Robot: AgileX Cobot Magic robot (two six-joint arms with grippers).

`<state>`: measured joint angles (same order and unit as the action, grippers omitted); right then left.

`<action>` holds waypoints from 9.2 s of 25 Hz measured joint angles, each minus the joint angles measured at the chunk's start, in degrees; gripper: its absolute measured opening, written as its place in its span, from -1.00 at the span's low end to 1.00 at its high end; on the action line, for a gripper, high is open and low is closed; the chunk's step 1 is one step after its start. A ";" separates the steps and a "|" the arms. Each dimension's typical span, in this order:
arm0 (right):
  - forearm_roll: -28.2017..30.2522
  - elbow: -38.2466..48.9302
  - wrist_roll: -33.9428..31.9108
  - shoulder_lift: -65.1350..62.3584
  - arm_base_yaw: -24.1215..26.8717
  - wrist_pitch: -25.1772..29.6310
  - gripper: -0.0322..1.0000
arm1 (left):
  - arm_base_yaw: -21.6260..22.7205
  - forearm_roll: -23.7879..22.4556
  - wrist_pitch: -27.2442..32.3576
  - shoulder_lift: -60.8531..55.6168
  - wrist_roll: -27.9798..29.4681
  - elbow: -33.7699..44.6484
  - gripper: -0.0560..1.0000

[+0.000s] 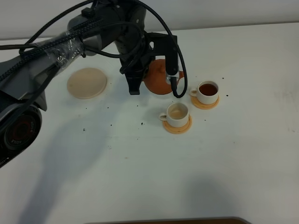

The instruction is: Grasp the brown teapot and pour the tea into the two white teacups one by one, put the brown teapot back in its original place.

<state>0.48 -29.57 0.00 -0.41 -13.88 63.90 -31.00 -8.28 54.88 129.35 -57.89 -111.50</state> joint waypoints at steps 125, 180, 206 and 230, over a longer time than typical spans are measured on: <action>0.00 0.00 0.00 0.00 0.00 0.00 -0.47 | -0.92 -40.09 -54.88 -14.86 -10.70 40.16 -0.62; 0.00 0.00 0.00 0.00 0.00 0.00 -0.47 | -1.23 -41.99 -66.47 -14.86 -33.42 40.16 -0.62; 0.00 0.00 0.00 0.00 0.00 0.00 -0.47 | -1.23 -41.94 -70.03 -14.86 -39.06 40.16 -0.62; 0.00 0.00 0.00 0.00 0.00 0.00 -0.47 | -1.06 -41.79 -71.45 -14.86 -43.62 40.16 -0.62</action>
<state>0.48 -29.57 0.00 -0.41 -13.88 63.90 -32.07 -50.07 -16.57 114.49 -101.51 -71.34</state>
